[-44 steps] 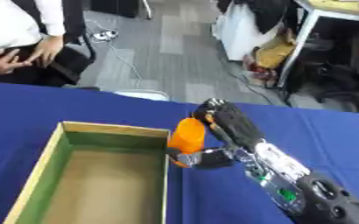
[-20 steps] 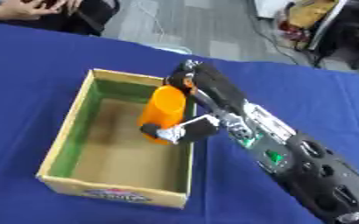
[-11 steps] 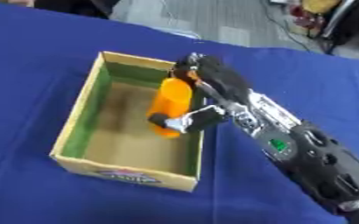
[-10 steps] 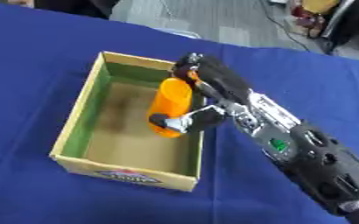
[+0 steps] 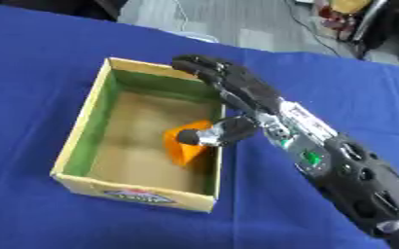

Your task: Pick up objects on the table and place them in the box.

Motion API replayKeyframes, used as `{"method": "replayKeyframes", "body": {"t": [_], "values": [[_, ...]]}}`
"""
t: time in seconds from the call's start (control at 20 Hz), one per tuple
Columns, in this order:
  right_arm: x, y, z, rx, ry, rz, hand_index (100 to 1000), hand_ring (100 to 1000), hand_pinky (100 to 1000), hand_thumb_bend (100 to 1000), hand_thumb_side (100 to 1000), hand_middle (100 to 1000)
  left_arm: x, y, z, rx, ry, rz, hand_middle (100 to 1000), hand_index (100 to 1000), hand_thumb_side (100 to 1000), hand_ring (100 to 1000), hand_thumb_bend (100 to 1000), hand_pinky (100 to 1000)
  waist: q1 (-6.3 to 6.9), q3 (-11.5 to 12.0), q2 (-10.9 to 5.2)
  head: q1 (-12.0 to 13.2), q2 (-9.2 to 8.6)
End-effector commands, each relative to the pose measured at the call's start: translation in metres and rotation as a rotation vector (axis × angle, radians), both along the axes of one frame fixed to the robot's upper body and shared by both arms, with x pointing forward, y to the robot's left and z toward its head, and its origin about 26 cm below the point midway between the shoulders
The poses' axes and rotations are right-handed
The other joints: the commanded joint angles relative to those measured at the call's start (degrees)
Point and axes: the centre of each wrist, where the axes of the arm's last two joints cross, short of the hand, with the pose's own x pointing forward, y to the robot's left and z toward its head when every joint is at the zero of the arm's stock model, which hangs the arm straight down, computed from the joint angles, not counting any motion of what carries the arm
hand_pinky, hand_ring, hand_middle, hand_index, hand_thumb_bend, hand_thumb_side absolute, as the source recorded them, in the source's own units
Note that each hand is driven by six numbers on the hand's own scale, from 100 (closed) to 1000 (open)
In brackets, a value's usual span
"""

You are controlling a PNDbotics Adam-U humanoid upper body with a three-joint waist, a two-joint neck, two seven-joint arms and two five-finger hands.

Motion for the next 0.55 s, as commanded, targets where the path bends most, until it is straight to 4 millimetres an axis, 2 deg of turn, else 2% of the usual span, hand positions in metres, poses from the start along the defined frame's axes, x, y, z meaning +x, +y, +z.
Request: {"method": "replayKeyframes", "body": {"t": [0.05,0.15,0.2,0.25,0.3,0.4,0.55], "values": [[-0.006,-0.007,0.015,0.037,-0.047,0.002,985,847,851,692,1000,925,-0.003,0.007,0.005,0.028,-0.077,0.017,958,991,938,939,256,1000,0.63,-0.6,-0.96,-0.2,-0.19],[-0.013,-0.007,0.017,0.079,-0.06,0.015,983,838,824,689,1000,923,-0.003,0.01,0.004,0.028,-0.075,0.031,958,991,938,939,256,1000,0.76,-1.35,-1.04,-0.33,-0.65],[-0.017,-0.007,0.017,0.103,-0.066,0.022,973,822,778,671,1000,911,-0.002,0.011,0.004,0.028,-0.074,0.038,958,990,937,939,256,1000,0.81,-1.8,-1.1,-0.39,-0.85],[-0.022,-0.006,0.017,0.133,-0.075,0.032,977,827,793,675,1000,915,-0.002,0.014,0.003,0.028,-0.072,0.048,958,991,938,939,256,1000,0.86,-2.4,-1.18,-0.41,-1.16],[-0.027,-0.006,0.016,0.156,-0.081,0.038,967,806,734,656,1000,898,-0.002,0.016,0.003,0.028,-0.072,0.055,958,990,937,938,256,1000,0.89,-2.82,-1.26,-0.48,-1.4],[-0.043,-0.003,0.011,0.215,-0.094,0.048,950,795,713,642,1000,874,-0.001,0.024,-0.001,0.033,-0.066,0.09,958,990,939,938,253,1000,0.94,-4.59,-1.63,0.18,-1.89],[-0.061,-0.009,-0.014,0.284,-0.082,0.065,926,784,684,615,1000,855,0.0,0.041,-0.006,0.046,-0.051,0.169,957,990,947,938,246,1000,0.89,-7.75,-2.77,3.0,-2.06]]}}
